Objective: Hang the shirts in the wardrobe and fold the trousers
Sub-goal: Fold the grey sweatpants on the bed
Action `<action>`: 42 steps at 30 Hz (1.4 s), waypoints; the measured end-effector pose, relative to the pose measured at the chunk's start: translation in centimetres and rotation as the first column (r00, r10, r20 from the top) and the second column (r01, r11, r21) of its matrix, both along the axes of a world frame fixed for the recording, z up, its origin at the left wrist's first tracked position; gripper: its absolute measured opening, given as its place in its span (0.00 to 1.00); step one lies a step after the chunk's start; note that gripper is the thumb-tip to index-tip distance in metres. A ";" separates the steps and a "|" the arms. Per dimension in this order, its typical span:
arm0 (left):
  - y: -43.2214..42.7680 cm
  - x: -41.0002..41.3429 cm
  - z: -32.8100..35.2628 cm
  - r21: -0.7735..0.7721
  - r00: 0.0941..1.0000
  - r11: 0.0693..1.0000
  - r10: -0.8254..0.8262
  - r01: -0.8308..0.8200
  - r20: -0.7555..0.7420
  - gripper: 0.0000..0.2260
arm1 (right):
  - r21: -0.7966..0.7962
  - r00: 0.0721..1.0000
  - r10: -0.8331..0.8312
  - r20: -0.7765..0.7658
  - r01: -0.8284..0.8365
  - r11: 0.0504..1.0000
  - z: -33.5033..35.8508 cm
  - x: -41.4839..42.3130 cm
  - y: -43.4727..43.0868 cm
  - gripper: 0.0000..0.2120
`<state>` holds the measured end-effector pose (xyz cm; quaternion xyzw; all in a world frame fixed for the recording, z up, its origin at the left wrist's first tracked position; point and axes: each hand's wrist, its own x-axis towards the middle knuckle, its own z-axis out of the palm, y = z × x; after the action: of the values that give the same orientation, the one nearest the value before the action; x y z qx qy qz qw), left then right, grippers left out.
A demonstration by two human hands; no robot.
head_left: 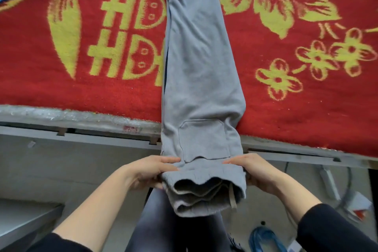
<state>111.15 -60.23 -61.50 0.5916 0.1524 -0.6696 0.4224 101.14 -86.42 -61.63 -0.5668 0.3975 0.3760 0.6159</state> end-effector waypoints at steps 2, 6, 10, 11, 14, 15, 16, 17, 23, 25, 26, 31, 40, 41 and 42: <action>-0.8 1.8 1.2 -0.011 0.993 0.995 0.096 -0.095 0.071 0.11 | 0.047 0.990 -0.129 0.060 0.127 0.991 0.5 1.6 -0.4 0.07; -2.6 7.9 3.7 -0.121 0.873 0.881 0.471 -0.458 0.127 0.08 | 0.204 0.885 -0.437 0.160 0.404 0.892 2.4 7.5 -1.9 0.12; -4.4 14.4 4.5 -0.264 0.729 0.718 0.681 -0.644 0.074 0.10 | 0.399 0.773 -0.606 0.186 0.504 0.766 3.9 14.5 -3.6 0.18; -5.1 15.8 4.5 -0.296 0.732 0.725 0.673 -0.623 0.109 0.12 | 0.394 0.778 -0.596 0.200 0.493 0.776 3.9 16.4 -3.9 0.20; -7.0 20.0 3.3 -0.291 0.750 0.851 0.523 -0.437 0.404 0.13 | 0.155 0.855 -0.393 0.339 0.361 0.919 3.3 21.8 -4.4 0.10; -7.6 21.5 2.9 -0.242 0.736 0.891 0.454 -0.385 0.502 0.11 | 0.028 0.879 -0.304 0.368 0.316 0.948 2.9 23.5 -4.5 0.07; -8.1 23.0 2.5 -0.192 0.721 0.919 0.390 -0.345 0.573 0.09 | -0.089 0.895 -0.229 0.384 0.283 0.955 2.4 25.0 -4.8 0.05; -8.6 24.6 2.2 -0.150 0.707 0.939 0.334 -0.311 0.624 0.07 | -0.173 0.903 -0.177 0.390 0.261 0.950 1.8 26.5 -5.1 0.04; -11.7 34.9 0.2 -0.016 0.579 0.973 0.150 -0.231 0.801 0.08 | -0.510 0.889 0.012 0.457 0.251 0.822 -1.3 35.6 -7.8 0.06; -12.6 38.4 -0.7 -0.031 0.526 0.975 0.144 -0.219 0.838 0.07 | -0.620 0.873 0.107 0.476 0.246 0.745 -1.8 38.7 -8.6 0.07; -13.0 40.0 -1.0 -0.048 0.513 0.975 0.156 -0.217 0.844 0.05 | -0.649 0.866 0.134 0.481 0.249 0.719 -1.9 40.3 -8.9 0.07; -15.5 47.1 -2.2 -0.102 0.456 0.974 0.186 -0.202 0.870 0.06 | -0.677 0.866 0.123 0.484 0.282 0.680 -2.3 47.7 -10.6 0.08; -17.8 53.7 -3.2 -0.267 0.430 0.955 0.298 -0.132 0.852 0.11 | -0.603 0.803 0.026 0.595 0.424 0.676 -3.5 55.2 -12.5 0.07; -18.0 53.3 -3.2 -0.317 0.474 0.944 0.319 -0.087 0.821 0.19 | -0.548 0.779 -0.014 0.627 0.454 0.702 -3.9 55.1 -12.4 0.07; -18.0 52.7 -3.7 -0.334 0.497 0.942 0.306 -0.033 0.812 0.26 | -0.497 0.767 -0.052 0.639 0.464 0.733 -4.3 54.7 -12.3 0.17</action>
<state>163.88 -78.22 -65.23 0.7607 -0.1118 -0.2602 0.5840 155.79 -98.71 -65.93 -0.7614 0.3686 -0.0677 0.5290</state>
